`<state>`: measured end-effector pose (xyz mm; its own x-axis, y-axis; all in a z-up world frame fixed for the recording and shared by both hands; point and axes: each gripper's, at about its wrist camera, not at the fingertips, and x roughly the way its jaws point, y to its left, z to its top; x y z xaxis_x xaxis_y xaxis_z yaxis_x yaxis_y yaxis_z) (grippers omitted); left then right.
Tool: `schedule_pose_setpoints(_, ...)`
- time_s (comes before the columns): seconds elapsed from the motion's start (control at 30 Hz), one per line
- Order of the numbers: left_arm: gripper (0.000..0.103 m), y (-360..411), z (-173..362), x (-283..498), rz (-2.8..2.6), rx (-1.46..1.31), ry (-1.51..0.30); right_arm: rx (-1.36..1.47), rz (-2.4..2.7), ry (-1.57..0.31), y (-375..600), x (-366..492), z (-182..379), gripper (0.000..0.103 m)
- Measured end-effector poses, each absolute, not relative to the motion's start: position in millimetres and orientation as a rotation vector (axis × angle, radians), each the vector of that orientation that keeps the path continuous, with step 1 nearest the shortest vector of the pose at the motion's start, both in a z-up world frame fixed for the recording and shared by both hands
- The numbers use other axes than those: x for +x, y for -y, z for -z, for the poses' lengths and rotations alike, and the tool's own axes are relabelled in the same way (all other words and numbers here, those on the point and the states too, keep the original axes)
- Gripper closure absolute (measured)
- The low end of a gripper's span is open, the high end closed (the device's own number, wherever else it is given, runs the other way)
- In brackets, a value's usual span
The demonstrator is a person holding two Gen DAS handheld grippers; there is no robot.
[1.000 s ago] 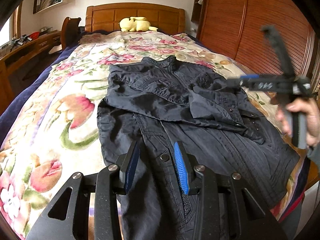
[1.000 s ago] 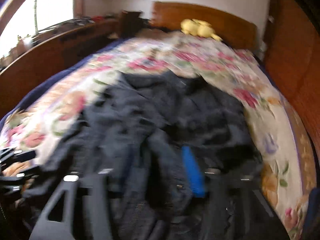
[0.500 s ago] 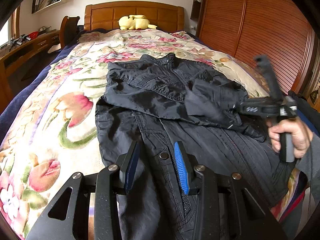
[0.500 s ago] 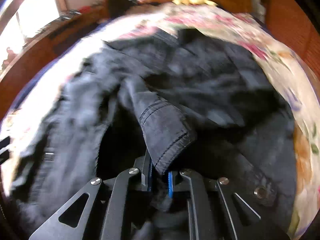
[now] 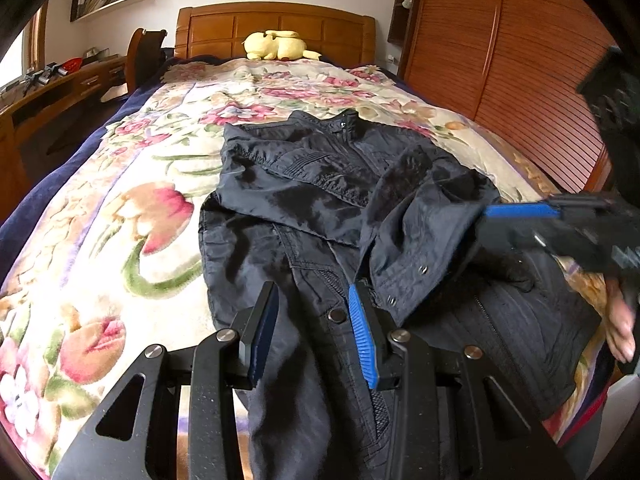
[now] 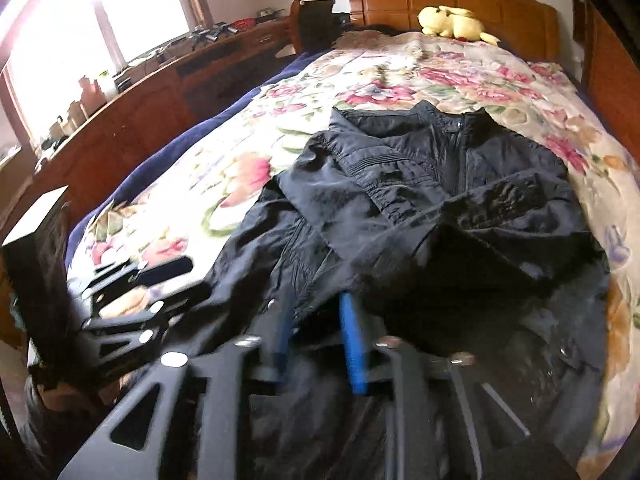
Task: Fold large clothes
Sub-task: 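Grasp the jacket side with the right gripper and fold it toward the zipper, then reach the left gripper to the other jacket side edge and grasp it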
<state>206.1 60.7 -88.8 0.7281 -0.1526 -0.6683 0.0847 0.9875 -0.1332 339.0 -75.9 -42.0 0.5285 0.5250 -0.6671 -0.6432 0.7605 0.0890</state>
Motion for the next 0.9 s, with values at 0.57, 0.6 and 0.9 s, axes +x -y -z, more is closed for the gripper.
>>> schedule_pose_setpoints(0.57, 0.065, -22.4, 106.5, 229.3, 0.252, -0.07, -0.824, -0.245, -0.328, -0.702, 195.1, 347.5, 115.7, 0.047)
schedule_pose_setpoints(0.6, 0.065, -18.5, 109.3, 230.9, 0.263, -0.066, -0.835, -0.239, -0.319, -0.703, 195.6, 352.0, 121.0, 0.047)
schedule_pose_setpoints(0.9, 0.064, 0.6, 139.1, 238.7, 0.211, 0.041, -0.916, -0.167, -0.344, -0.655, 191.7, 358.5, 156.4, 0.045)
